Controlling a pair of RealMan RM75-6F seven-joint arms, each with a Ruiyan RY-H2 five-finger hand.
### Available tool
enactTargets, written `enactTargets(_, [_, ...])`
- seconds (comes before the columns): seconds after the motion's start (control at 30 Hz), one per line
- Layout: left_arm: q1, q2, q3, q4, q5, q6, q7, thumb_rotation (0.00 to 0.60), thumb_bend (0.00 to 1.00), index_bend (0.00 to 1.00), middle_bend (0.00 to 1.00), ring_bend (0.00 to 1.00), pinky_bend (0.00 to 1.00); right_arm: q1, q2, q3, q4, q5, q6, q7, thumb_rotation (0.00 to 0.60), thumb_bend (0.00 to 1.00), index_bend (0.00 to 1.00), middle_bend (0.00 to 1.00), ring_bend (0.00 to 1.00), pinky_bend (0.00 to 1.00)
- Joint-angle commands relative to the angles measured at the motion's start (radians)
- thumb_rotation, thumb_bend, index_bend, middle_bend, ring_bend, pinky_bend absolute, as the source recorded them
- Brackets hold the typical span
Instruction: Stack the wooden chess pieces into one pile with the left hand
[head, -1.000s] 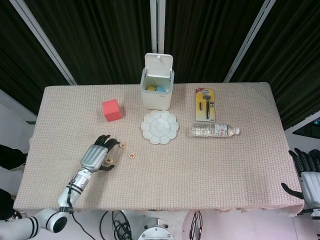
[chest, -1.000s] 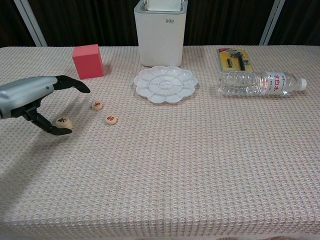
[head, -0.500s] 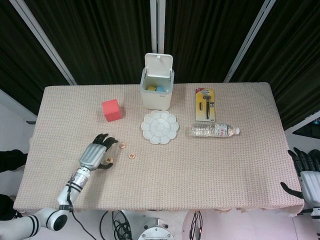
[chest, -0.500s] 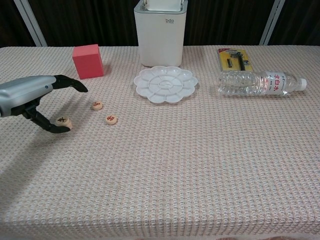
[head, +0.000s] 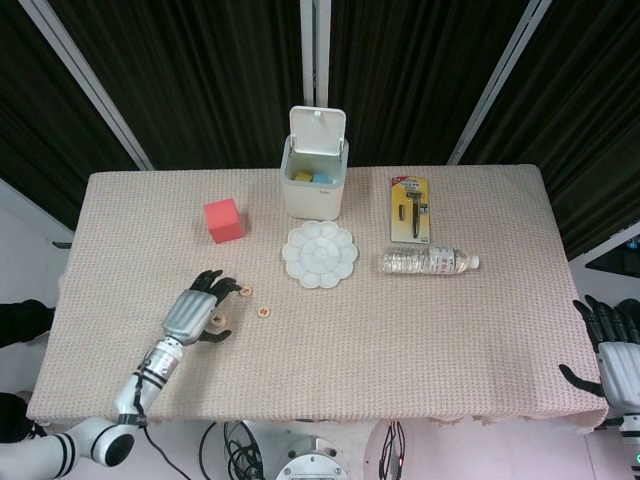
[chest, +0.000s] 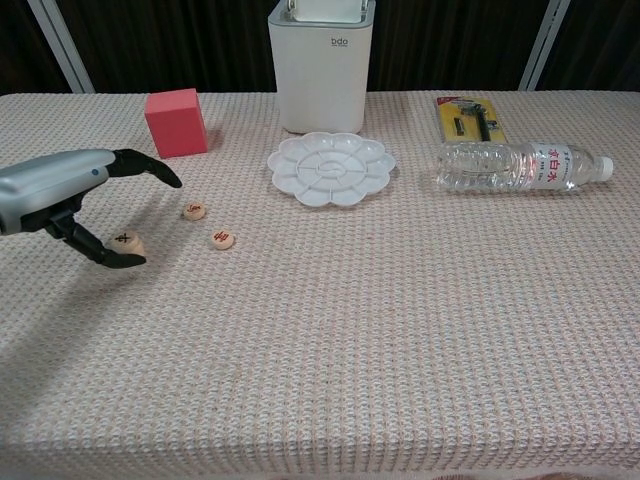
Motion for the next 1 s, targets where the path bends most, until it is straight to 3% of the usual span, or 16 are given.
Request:
enactTargets(0.03, [-0.013, -0.003, 0.004, -0.032, 0.029, 0.006, 0.014, 0.6, 0.18, 0.25, 0.15, 0.0, 0.0, 0.002, -0.002, -0.001, 0.0, -0.003, -0.003, -0.001, 0.6, 0.12, 0.0, 0.0, 0.0, 0.0])
enactTargets(0.53, [-0.123, -0.159, -0.074, 0.051, -0.098, -0.098, 0.221, 0.6, 0.27, 0.27, 0.15, 0.0, 0.0, -0.003, -0.003, -0.005, 0.02, -0.002, 0.0, 0.027, 0.6, 0.12, 0.0, 0.0, 0.0, 0.0])
enactTargets(0.73, [-0.131, -0.174, -0.078, 0.082, -0.142, -0.108, 0.255, 0.6, 0.34, 0.31, 0.15, 0.0, 0.0, -0.002, -0.006, -0.004, 0.034, 0.004, -0.006, 0.04, 0.6, 0.13, 0.0, 0.0, 0.0, 0.0])
enactTargets(1.0, [-0.131, -0.172, -0.068, 0.081, -0.16, -0.112, 0.255, 0.6, 0.35, 0.35, 0.15, 0.0, 0.0, -0.003, -0.008, -0.004, 0.035, 0.001, -0.004, 0.041, 0.6, 0.14, 0.0, 0.0, 0.0, 0.0])
